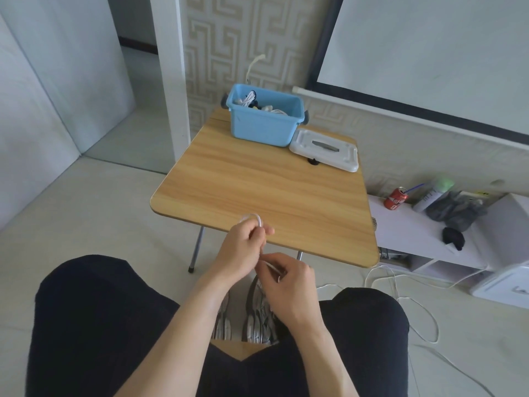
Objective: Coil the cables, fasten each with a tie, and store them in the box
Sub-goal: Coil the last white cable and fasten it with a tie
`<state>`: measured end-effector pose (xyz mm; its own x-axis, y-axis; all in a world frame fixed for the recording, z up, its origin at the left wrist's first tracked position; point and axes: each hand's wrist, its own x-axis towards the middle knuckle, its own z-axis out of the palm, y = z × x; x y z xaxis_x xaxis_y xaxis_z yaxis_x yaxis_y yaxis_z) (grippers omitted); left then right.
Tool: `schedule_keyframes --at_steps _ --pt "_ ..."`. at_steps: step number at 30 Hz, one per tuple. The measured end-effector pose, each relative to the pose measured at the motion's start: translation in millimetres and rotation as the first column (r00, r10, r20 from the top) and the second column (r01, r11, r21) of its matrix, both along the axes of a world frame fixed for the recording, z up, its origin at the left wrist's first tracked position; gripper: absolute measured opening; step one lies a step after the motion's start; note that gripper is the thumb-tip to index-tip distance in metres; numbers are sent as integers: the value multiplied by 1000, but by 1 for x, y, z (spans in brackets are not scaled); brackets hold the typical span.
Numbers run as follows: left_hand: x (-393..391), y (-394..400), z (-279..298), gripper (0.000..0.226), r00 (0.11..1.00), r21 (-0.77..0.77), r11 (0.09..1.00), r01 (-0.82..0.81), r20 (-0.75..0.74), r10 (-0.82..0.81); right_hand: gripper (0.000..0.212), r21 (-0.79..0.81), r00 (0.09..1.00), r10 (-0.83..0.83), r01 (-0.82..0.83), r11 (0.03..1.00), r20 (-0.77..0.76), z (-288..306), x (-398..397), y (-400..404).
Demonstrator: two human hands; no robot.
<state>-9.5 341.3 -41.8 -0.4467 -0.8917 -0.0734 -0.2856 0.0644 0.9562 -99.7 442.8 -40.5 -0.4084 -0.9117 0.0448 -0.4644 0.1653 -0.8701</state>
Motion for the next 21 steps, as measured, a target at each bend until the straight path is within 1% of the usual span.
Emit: schedule_keyframes --at_steps 2,3,5,7,9,10,12,14,15,16,19,21 --pt "3 -1 -2 33 989 76 991 107 92 -113 21 -40 998 -56 56 998 -3 2 -3 1" --pt "5 -1 -2 38 979 131 978 164 99 -177 21 -55 995 -100 101 993 8 4 -5 1" --pt "11 -1 2 42 960 246 936 250 62 -273 13 -59 976 -198 204 977 89 7 -11 2" --pt "18 -2 7 38 946 341 886 316 -44 -320 15 -31 950 -253 262 964 185 7 -17 1" --pt "23 -3 10 42 921 398 831 389 -202 -334 14 -21 940 -241 253 967 239 3 -22 0" --pt "25 -3 11 43 893 417 794 442 -292 -343 17 -19 948 -198 209 978 251 1 -24 0" --pt "27 -5 10 41 820 449 705 549 -453 -350 27 -15 960 -64 71 997 272 -2 -22 1" --pt "28 -6 9 37 770 469 637 611 -539 -341 33 -54 963 22 -8 999 268 -3 -18 1" --pt "29 -6 10 36 761 473 622 625 -548 -348 36 -76 968 14 5 997 250 -2 -16 1" --pt "29 -6 9 35 760 469 619 630 -535 -368 38 -90 974 -28 50 995 226 -2 -15 1" --pt "29 -4 8 36 758 428 633 645 -469 -454 37 -107 962 -198 220 969 187 -5 -16 -1" --pt "26 -2 9 35 763 429 642 635 -474 -438 37 -122 946 -261 287 950 193 -4 -18 -1"
